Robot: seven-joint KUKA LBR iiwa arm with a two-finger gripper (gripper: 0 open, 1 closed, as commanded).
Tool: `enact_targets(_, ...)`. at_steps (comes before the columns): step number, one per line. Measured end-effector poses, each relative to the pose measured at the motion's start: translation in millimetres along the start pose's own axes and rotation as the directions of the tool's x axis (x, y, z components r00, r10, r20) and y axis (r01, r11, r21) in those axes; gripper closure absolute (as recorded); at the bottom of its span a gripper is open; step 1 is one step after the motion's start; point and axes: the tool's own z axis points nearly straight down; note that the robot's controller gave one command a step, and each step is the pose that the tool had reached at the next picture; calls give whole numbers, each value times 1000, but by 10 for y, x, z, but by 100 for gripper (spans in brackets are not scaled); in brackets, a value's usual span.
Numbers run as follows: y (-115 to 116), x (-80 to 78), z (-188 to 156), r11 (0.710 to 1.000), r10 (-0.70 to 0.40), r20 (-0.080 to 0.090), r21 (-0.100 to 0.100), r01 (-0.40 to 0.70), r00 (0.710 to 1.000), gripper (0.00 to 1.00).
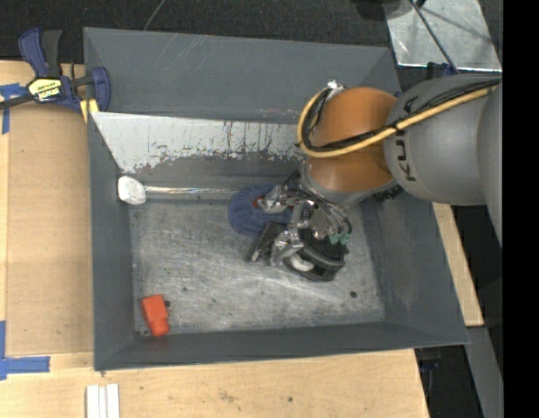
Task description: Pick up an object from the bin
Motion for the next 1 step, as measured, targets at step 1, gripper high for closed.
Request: enact_targets(1, -10, 26, 36, 1000, -1, -8, 2, 1, 1000, 0)
